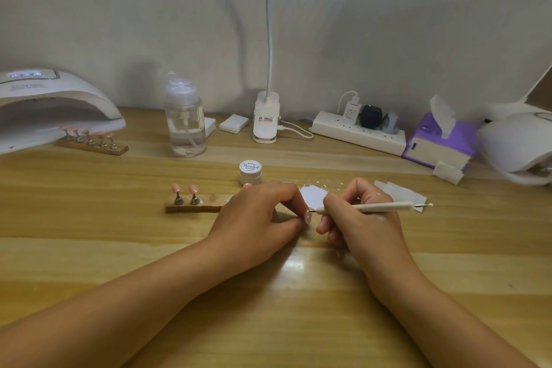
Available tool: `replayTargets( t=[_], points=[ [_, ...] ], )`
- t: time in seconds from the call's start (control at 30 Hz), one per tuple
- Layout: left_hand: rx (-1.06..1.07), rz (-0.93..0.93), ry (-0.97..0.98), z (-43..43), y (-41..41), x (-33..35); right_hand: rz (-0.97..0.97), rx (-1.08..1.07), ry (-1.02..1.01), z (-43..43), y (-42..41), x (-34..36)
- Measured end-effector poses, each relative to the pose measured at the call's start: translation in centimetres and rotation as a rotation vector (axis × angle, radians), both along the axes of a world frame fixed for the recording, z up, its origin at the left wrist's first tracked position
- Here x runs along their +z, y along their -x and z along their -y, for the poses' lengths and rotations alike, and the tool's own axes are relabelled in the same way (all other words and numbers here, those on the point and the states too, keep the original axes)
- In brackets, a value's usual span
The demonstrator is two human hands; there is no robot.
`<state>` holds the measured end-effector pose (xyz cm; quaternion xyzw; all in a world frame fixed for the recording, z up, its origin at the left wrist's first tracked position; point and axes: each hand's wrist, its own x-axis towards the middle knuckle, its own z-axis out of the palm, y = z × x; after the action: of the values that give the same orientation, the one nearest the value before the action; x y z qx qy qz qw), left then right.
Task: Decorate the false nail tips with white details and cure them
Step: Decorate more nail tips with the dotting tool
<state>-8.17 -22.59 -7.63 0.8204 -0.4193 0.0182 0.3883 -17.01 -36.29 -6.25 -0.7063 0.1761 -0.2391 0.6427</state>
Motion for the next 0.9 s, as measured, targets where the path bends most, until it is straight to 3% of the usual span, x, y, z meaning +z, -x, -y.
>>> replayTargets(
  t=[0.9],
  points=[
    [-0.006,-0.004,0.012,0.00,0.02,-0.03,-0.024,-0.014,0.065,0.32,-0.03,-0.44]
  ],
)
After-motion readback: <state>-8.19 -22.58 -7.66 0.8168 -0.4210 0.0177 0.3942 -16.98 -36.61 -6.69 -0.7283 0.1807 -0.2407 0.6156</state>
